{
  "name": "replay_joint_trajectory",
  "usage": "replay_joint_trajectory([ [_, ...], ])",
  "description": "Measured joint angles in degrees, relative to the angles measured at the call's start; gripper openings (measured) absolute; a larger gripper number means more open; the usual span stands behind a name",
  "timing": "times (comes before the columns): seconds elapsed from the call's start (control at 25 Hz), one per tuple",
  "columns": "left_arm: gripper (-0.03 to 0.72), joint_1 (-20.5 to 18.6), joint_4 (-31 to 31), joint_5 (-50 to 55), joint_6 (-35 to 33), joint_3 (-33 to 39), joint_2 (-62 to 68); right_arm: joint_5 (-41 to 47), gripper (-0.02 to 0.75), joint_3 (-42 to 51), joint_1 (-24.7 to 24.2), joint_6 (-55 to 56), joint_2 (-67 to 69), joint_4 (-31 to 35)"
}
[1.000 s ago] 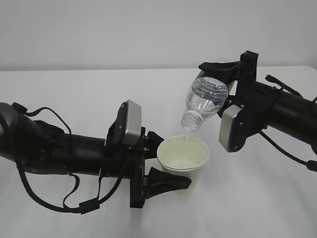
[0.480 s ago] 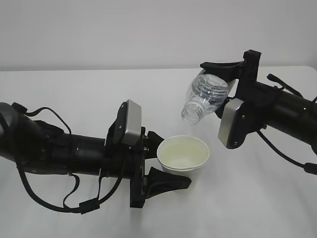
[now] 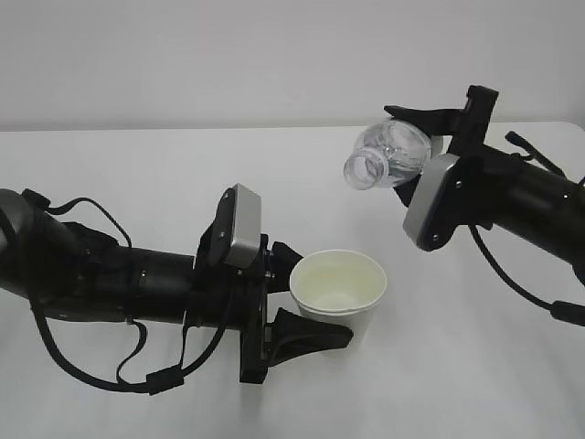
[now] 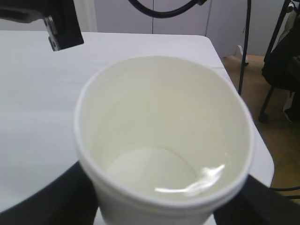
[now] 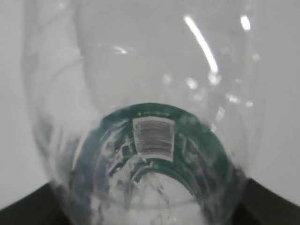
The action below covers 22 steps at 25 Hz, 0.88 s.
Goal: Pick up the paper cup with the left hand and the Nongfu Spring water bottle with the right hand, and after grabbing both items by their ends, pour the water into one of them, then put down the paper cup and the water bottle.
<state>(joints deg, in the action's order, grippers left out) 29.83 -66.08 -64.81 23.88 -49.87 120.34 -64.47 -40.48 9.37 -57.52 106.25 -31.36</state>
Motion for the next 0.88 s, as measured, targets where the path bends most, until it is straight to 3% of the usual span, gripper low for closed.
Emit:
replay_joint_trajectory([
  [0.88,0.483,0.0,0.7,0.0,0.0,0.0,0.0,0.0,0.463,0.0,0.0,21.5,0.0,8.6],
])
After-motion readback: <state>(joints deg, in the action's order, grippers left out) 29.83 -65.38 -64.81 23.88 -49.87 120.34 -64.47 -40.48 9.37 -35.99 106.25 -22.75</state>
